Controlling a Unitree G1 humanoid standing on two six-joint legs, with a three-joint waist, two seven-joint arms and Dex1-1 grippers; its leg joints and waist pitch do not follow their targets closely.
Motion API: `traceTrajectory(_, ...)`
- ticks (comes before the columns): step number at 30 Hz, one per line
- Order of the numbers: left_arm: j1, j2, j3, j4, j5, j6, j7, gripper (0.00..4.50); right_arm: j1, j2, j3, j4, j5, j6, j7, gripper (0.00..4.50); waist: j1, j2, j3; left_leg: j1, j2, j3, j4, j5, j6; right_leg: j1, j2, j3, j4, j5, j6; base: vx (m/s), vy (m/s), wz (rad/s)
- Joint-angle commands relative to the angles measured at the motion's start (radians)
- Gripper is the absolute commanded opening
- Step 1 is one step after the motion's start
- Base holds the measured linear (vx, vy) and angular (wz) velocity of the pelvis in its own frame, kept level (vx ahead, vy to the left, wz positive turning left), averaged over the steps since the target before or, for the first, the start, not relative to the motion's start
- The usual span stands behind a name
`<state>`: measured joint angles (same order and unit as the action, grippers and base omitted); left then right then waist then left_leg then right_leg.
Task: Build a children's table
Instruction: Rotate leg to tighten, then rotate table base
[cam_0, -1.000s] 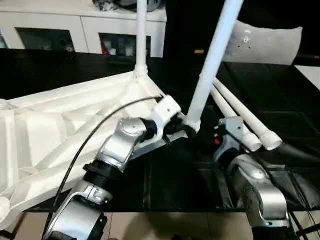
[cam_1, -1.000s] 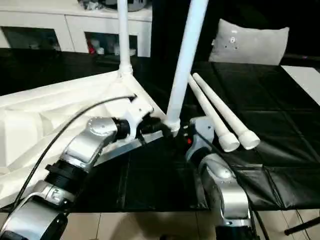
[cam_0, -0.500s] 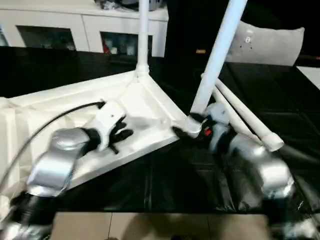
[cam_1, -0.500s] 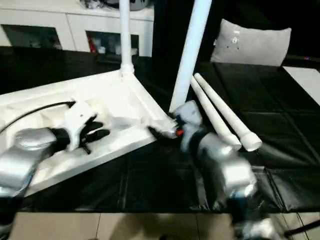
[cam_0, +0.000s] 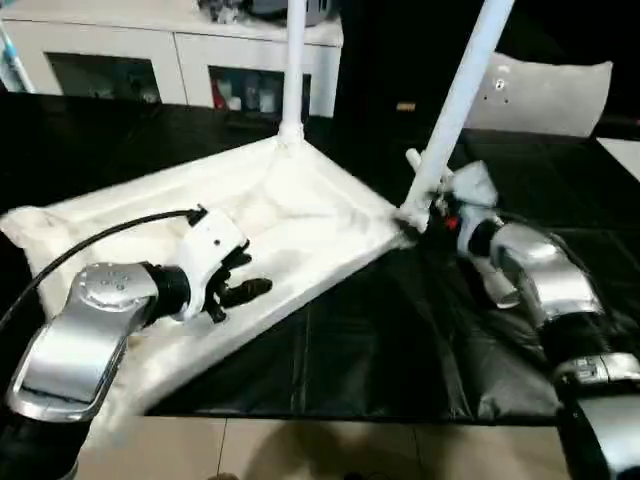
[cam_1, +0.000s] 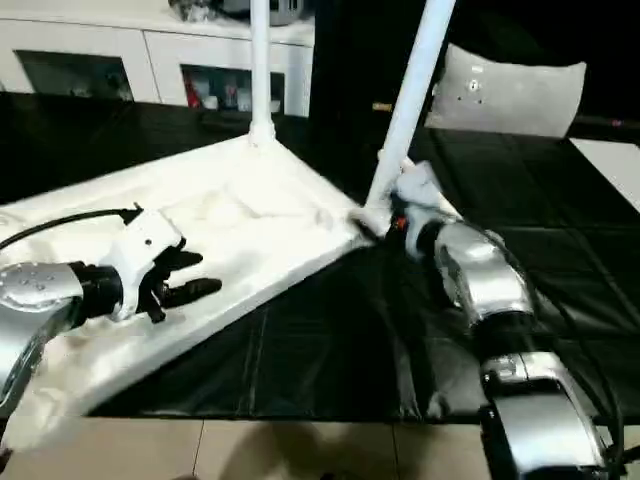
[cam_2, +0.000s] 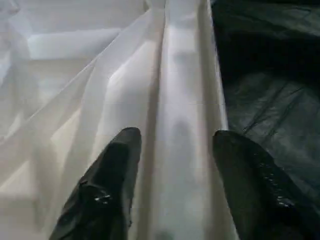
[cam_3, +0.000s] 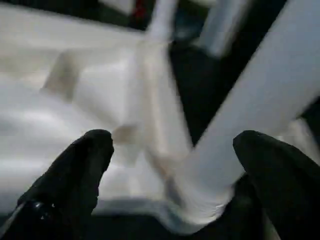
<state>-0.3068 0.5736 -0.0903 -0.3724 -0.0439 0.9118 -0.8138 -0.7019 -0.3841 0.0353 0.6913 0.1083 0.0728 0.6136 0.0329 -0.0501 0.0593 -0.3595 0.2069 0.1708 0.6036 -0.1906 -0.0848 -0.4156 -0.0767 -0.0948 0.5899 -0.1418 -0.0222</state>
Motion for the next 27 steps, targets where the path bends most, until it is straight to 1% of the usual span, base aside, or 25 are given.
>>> traceTrajectory(1,-0.013,0.013,0.003,-0.002,0.016,0.017,0.028,2.81,0.016,0.016,-0.003,-0.016,0.008,-0.016,0.020,4.50,-0.006,0.000,-0.065,0.000,0.014,0.001,-0.067,-0.231,0.018,0.050,-0.049,0.045,-0.067,-0.405,-0.138,0.000,0.000,0.00)
traceTrajectory(2,-0.016,0.023,0.006,0.005,0.031,0.027,0.050,2.91,0.041,0.027,0.008,-0.040,0.016,-0.011,0.052,4.50,-0.007,0.003,-0.066,0.000,0.014,0.001,-0.066,-0.238,0.022,0.050,-0.049,0.045,-0.069,-0.414,-0.131,0.000,0.000,0.00)
traceTrajectory(3,-0.019,0.039,0.014,0.020,0.058,0.037,0.082,2.91,0.098,0.044,0.030,-0.109,0.022,0.008,0.089,4.50,-0.007,0.001,-0.067,-0.001,0.015,0.001,-0.066,-0.237,0.025,0.051,-0.049,0.045,-0.069,-0.410,-0.127,0.000,0.000,0.00)
traceTrajectory(4,-0.021,0.045,0.019,0.030,0.071,0.046,0.097,3.08,0.129,0.052,0.039,-0.150,0.027,0.031,0.098,4.50,-0.005,0.003,-0.066,-0.002,0.016,-0.001,-0.068,-0.231,0.028,0.051,-0.049,0.046,-0.069,-0.406,-0.119,0.000,0.000,0.00)
traceTrajectory(5,-0.021,0.045,0.019,0.030,0.071,0.046,0.097,3.12,0.129,0.052,0.039,-0.150,0.027,0.031,0.098,4.50,-0.006,0.002,-0.069,-0.003,0.017,-0.001,-0.069,-0.215,0.029,0.053,-0.049,0.047,-0.067,-0.389,-0.120,0.000,0.000,0.00)
traceTrajectory(6,-0.023,0.048,0.022,0.035,0.076,0.053,0.106,3.12,0.141,0.058,0.045,-0.158,0.030,0.032,0.100,4.50,-0.007,0.001,-0.071,-0.004,0.017,-0.003,-0.069,-0.205,0.029,0.054,-0.048,0.046,-0.064,-0.377,-0.128,0.000,0.000,0.00)
traceTrajectory(7,-0.025,0.063,0.017,0.043,0.090,0.061,0.114,3.12,0.171,0.064,0.061,-0.189,0.031,0.047,0.100,4.50,-0.005,0.004,-0.072,-0.001,0.018,-0.002,-0.068,-0.192,0.028,0.053,-0.047,0.046,-0.061,-0.352,-0.143,0.000,0.000,0.00)
traceTrajectory(8,-0.025,0.063,0.017,0.043,0.090,0.061,0.114,3.12,0.171,0.064,0.061,-0.189,0.031,0.047,0.100,4.50,-0.006,0.004,-0.072,-0.002,0.018,-0.002,-0.068,-0.185,0.029,0.052,-0.046,0.047,-0.061,-0.341,-0.148,0.000,0.000,0.00)
traceTrajectory(9,-0.025,0.075,0.017,0.058,0.109,0.071,0.134,3.12,0.210,0.071,0.082,-0.231,0.031,0.077,0.089,4.50,-0.005,0.009,-0.071,-0.001,0.020,-0.002,-0.069,-0.187,0.029,0.051,-0.047,0.047,-0.059,-0.329,-0.160,0.000,0.000,0.00)
traceTrajectory(10,-0.024,0.091,0.016,0.081,0.137,0.077,0.160,3.12,0.253,0.079,0.102,-0.284,0.030,0.118,0.071,4.50,-0.005,0.010,-0.069,-0.001,0.019,-0.002,-0.070,-0.193,0.025,0.051,-0.044,0.047,-0.058,-0.326,-0.156,0.000,0.000,0.00)
traceTrajectory(11,-0.024,0.101,0.015,0.098,0.156,0.079,0.178,2.98,0.282,0.084,0.115,-0.320,0.030,0.147,0.058,4.50,-0.007,0.010,-0.064,-0.001,0.017,-0.002,-0.072,-0.221,0.025,0.049,-0.042,0.045,-0.065,-0.365,-0.139,0.000,0.000,0.00)
traceTrajectory(12,-0.024,0.113,0.013,0.118,0.174,0.075,0.195,2.86,0.305,0.090,0.127,-0.350,0.028,0.166,0.040,4.50,-0.008,0.008,-0.064,-0.001,0.017,-0.003,-0.074,-0.239,0.023,0.049,-0.044,0.045,-0.070,-0.397,-0.126,0.000,0.000,0.00)
traceTrajectory(13,-0.023,0.124,0.010,0.134,0.184,0.073,0.203,2.86,0.321,0.096,0.133,-0.371,0.028,0.188,0.024,4.50,-0.007,0.010,-0.064,0.003,0.015,-0.005,-0.073,-0.253,0.016,0.047,-0.047,0.044,-0.075,-0.440,-0.110,0.000,0.000,0.00)
traceTrajectory(14,-0.023,0.126,0.009,0.137,0.187,0.071,0.205,2.76,0.323,0.097,0.134,-0.375,0.027,0.192,0.021,4.50,-0.007,0.013,-0.064,0.002,0.014,-0.005,-0.073,-0.253,0.014,0.047,-0.047,0.045,-0.077,-0.448,-0.105,0.000,0.000,0.00)
traceTrajectory(15,-0.023,0.141,0.001,0.157,0.202,0.063,0.217,2.71,0.338,0.106,0.139,-0.396,0.022,0.214,0.004,4.50,-0.008,0.013,-0.064,0.003,0.015,-0.007,-0.074,-0.265,0.010,0.044,-0.047,0.044,-0.079,-0.461,-0.102,0.000,0.000,0.00)
traceTrajectory(16,-0.021,0.166,-0.018,0.189,0.224,0.047,0.237,2.60,0.358,0.126,0.137,-0.425,0.012,0.242,-0.012,4.50,-0.007,0.018,-0.063,0.005,0.015,-0.008,-0.075,-0.278,0.006,0.042,-0.045,0.044,-0.081,-0.462,-0.098,0.000,0.000,0.00)
traceTrajectory(17,-0.021,0.173,-0.024,0.200,0.231,0.040,0.245,2.38,0.363,0.133,0.135,-0.435,0.006,0.248,-0.016,4.50,-0.010,0.016,-0.063,0.005,0.013,-0.010,-0.076,-0.295,0.004,0.042,-0.046,0.042,-0.081,-0.475,-0.092,0.000,0.000,0.00)
traceTrajectory(18,-0.021,0.181,-0.032,0.218,0.240,0.031,0.254,2.38,0.370,0.145,0.132,-0.444,-0.002,0.252,-0.021,4.50,-0.010,0.018,-0.063,0.004,0.013,-0.012,-0.077,-0.300,0.003,0.043,-0.046,0.042,-0.081,-0.478,-0.089,0.000,0.000,0.00)
traceTrajectory(19,-0.021,0.183,-0.034,0.225,0.242,0.028,0.255,2.36,0.371,0.148,0.133,-0.447,-0.004,0.256,-0.025,4.50,-0.010,0.018,-0.063,0.008,0.015,-0.013,-0.077,-0.310,0.000,0.040,-0.048,0.042,-0.083,-0.484,-0.087,0.000,0.000,0.00)
traceTrajectory(21,-0.020,0.188,-0.045,0.245,0.245,0.015,0.249,2.10,0.373,0.159,0.135,-0.453,-0.004,0.267,-0.036,4.50,-0.011,0.019,-0.061,0.009,0.016,-0.014,-0.079,-0.321,-0.003,0.039,-0.049,0.042,-0.085,-0.488,-0.090,0.000,0.000,0.00)
traceTrajectory(22,-0.020,0.190,-0.055,0.255,0.245,0.011,0.241,1.98,0.377,0.165,0.140,-0.467,-0.001,0.283,-0.047,4.50,-0.009,0.020,-0.062,0.012,0.015,-0.014,-0.078,-0.322,-0.004,0.037,-0.050,0.044,-0.085,-0.483,-0.093,0.000,0.000,0.00)
traceTrajectory(24,-0.014,0.197,-0.082,0.267,0.237,0.000,0.206,1.90,0.378,0.179,0.153,-0.477,0.003,0.306,-0.063,4.50,-0.008,0.021,-0.062,0.010,0.016,-0.015,-0.080,-0.322,-0.006,0.039,-0.051,0.045,-0.082,-0.470,-0.099,0.000,0.000,0.00)
traceTrajectory(25,-0.014,0.197,-0.082,0.267,0.237,0.000,0.206,1.88,0.378,0.179,0.153,-0.477,0.003,0.306,-0.063,4.50,-0.007,0.022,-0.063,0.010,0.018,-0.015,-0.081,-0.316,-0.010,0.041,-0.052,0.046,-0.080,-0.453,-0.106,0.000,0.000,0.00)
traceTrajectory(27,0.002,0.202,-0.124,0.257,0.188,-0.023,0.115,1.88,0.346,0.210,0.159,-0.425,-0.006,0.306,-0.089,4.50,-0.008,0.021,-0.063,0.008,0.018,-0.015,-0.083,-0.307,-0.013,0.043,-0.053,0.048,-0.076,-0.429,-0.116,0.000,0.000,0.00)
